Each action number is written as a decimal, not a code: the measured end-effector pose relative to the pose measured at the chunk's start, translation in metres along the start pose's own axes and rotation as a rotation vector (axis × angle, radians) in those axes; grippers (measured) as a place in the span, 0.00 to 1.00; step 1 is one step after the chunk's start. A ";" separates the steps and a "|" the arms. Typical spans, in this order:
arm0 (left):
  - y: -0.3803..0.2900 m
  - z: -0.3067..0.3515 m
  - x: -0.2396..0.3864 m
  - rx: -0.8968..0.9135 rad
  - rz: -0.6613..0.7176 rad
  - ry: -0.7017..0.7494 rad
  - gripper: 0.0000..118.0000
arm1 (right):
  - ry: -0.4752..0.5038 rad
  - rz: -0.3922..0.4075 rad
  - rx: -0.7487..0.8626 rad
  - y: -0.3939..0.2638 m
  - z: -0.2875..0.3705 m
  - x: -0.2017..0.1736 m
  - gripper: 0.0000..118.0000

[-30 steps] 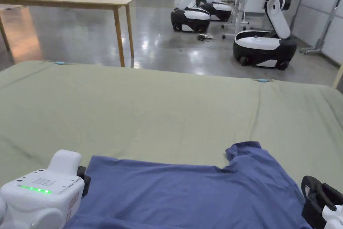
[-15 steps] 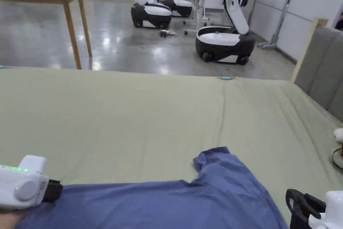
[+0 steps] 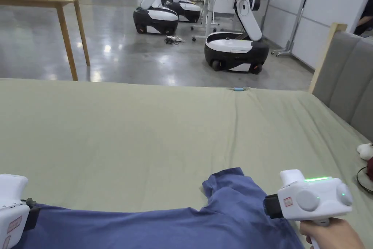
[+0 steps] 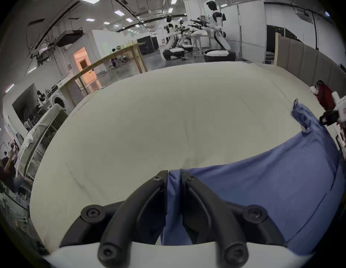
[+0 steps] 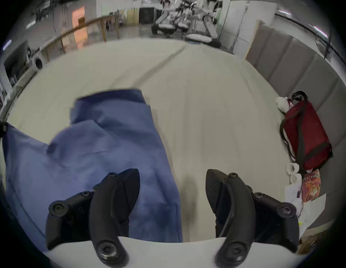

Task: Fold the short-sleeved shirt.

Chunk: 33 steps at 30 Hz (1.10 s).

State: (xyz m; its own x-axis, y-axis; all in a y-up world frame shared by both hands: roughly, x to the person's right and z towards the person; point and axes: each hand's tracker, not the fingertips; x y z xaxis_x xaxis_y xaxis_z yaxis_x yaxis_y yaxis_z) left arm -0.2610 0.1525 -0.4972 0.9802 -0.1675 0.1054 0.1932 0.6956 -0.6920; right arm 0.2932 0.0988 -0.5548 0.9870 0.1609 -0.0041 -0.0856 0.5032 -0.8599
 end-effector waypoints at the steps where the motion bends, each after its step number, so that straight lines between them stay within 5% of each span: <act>1: -0.001 0.000 0.000 0.001 0.001 -0.001 0.11 | 0.009 -0.001 0.001 0.001 -0.007 -0.003 0.66; 4: -0.003 -0.005 -0.002 -0.012 0.005 -0.004 0.11 | 0.054 -0.092 -0.083 -0.003 -0.018 -0.004 0.63; 6: -0.004 -0.009 -0.003 -0.021 0.003 -0.002 0.11 | 0.060 -0.120 -0.036 -0.006 -0.005 -0.001 0.35; 7: -0.004 -0.010 -0.004 -0.023 0.003 -0.001 0.11 | 0.036 -0.107 -0.018 -0.008 0.001 -0.001 0.11; 8: -0.004 -0.010 -0.004 -0.024 0.004 -0.002 0.11 | 0.010 -0.080 0.009 -0.009 0.005 -0.001 0.03; 14: -0.006 0.017 -0.007 0.013 0.046 -0.004 0.11 | 0.092 -0.110 0.151 -0.018 0.072 0.012 0.03; 19: -0.018 0.106 -0.018 0.154 0.100 -0.018 0.11 | 0.130 -0.040 0.339 -0.053 0.177 0.021 0.03; 24: -0.072 0.191 -0.025 0.225 0.115 -0.041 0.11 | 0.150 -0.054 0.455 -0.132 0.255 0.027 0.03; 30: -0.174 0.225 -0.029 0.134 0.156 -0.023 0.11 | 0.135 -0.074 0.409 -0.244 0.258 0.022 0.03; 33: -0.218 0.227 -0.020 0.040 0.180 -0.031 0.11 | 0.081 -0.023 0.326 -0.290 0.239 0.011 0.03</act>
State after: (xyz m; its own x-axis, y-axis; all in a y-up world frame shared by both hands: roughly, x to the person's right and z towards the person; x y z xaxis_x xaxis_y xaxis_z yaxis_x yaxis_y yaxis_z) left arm -0.3125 0.1631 -0.1866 0.9999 -0.0165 0.0046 0.0153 0.7396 -0.6729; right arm 0.2960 0.1574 -0.1838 0.9956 0.0850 -0.0384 -0.0894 0.7534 -0.6514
